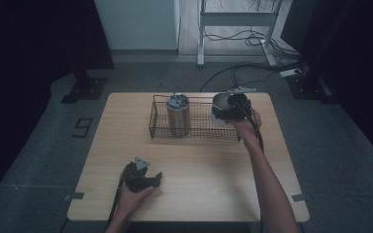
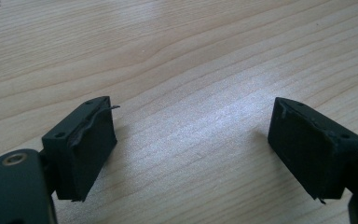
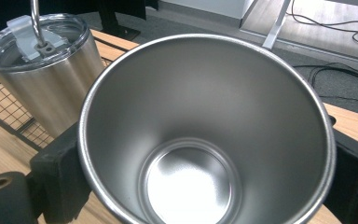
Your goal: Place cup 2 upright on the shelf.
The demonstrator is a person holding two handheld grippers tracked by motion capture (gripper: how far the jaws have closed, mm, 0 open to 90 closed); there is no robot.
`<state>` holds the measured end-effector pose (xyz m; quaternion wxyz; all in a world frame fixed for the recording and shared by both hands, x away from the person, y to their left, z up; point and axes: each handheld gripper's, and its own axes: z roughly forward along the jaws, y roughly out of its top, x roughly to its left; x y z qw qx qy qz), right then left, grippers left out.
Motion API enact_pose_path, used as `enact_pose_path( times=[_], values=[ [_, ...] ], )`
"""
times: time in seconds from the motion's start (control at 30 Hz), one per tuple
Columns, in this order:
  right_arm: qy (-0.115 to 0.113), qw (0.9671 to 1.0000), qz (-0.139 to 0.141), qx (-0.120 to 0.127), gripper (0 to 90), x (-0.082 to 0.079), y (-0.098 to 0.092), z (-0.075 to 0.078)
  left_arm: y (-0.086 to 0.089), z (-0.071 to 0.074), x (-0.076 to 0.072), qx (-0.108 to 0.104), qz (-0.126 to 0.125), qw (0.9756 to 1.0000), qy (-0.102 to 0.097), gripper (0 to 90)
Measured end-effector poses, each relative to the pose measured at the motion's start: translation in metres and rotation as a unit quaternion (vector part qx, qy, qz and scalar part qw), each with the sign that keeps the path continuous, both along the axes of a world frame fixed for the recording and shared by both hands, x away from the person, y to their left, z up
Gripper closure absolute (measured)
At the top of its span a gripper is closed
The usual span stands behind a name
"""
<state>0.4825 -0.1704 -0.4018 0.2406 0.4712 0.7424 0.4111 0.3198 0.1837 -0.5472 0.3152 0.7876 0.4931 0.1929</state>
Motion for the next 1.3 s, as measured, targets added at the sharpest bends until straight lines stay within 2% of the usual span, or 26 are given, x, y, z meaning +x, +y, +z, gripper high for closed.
enact_pose_path(
  times=[0.17,0.3,0.57,0.9,1.3],
  values=[
    [-0.001,1.0000,-0.002,0.000,7.0,0.005,0.000,0.000,0.000,0.000,0.000,0.000,0.000,1.0000,0.000,14.9],
    [0.004,0.9999,-0.006,-0.010,6.9,0.010,0.001,-0.001,0.000,0.000,0.000,0.001,0.000,1.0000,0.000,14.9],
    [0.009,0.9999,-0.010,-0.007,6.9,0.021,0.000,-0.005,0.000,0.000,0.000,0.000,0.000,1.0000,0.000,14.9],
    [0.019,0.9997,-0.014,-0.005,7.0,0.037,0.003,-0.017,0.000,0.000,0.000,0.000,0.000,1.0000,0.000,15.0],
    [0.031,0.9993,-0.017,-0.008,6.9,0.044,0.003,-0.028,0.000,0.000,0.000,0.000,0.000,1.0000,0.000,14.9]
  ],
)
